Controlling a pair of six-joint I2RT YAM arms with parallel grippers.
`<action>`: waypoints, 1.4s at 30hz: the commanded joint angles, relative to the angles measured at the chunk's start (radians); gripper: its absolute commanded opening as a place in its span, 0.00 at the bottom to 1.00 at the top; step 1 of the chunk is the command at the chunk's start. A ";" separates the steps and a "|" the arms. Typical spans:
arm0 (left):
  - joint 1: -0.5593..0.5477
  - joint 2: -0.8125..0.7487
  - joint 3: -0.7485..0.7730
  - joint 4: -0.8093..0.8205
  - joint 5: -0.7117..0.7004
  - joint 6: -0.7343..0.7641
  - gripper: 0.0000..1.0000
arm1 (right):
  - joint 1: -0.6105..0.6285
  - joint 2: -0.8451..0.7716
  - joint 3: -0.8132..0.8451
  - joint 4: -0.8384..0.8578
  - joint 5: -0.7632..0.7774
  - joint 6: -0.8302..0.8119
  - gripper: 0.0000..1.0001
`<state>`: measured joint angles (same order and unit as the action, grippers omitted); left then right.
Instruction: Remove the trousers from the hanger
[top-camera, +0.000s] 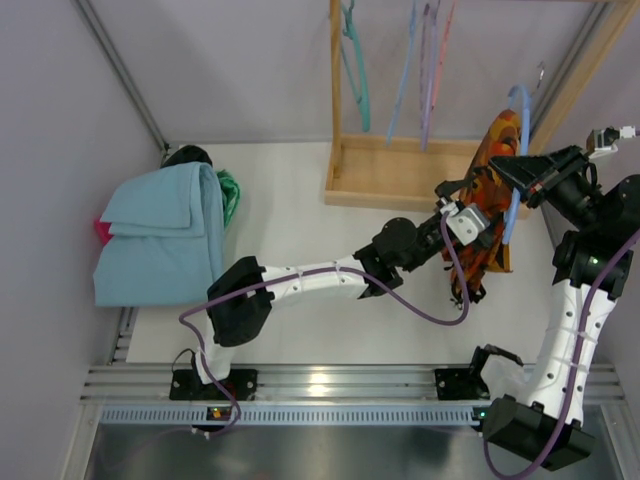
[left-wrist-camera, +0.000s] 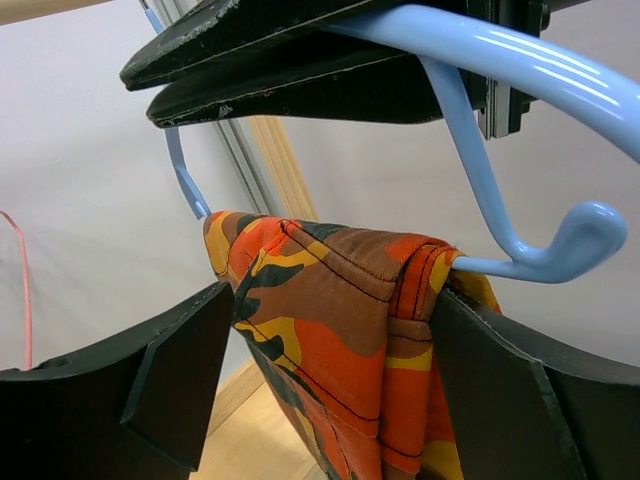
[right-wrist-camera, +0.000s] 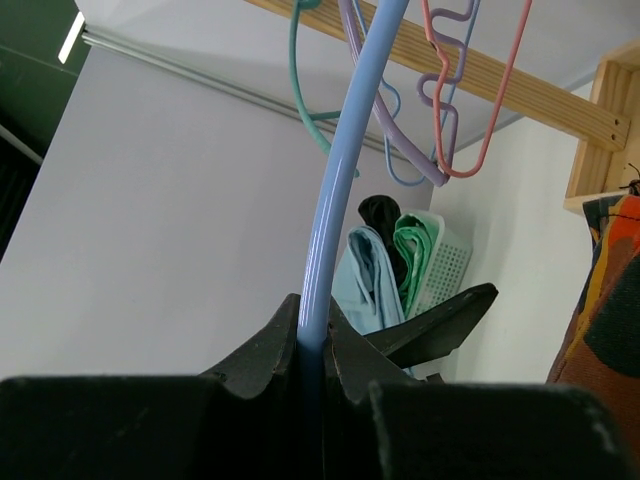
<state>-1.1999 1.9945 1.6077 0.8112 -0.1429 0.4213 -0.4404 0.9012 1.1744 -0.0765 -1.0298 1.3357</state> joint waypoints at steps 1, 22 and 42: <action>0.043 -0.009 -0.048 -0.086 -0.050 0.024 0.84 | 0.008 -0.041 0.130 0.181 -0.004 0.011 0.00; -0.017 -0.043 -0.043 -0.086 -0.043 0.060 0.88 | 0.008 -0.042 0.114 0.204 0.004 0.030 0.00; 0.040 0.138 0.261 -0.086 -0.034 0.080 0.60 | 0.008 -0.064 0.090 0.224 -0.061 0.031 0.00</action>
<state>-1.1767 2.1151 1.7908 0.6792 -0.1722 0.4847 -0.4404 0.8848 1.1992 -0.0319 -1.0508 1.3800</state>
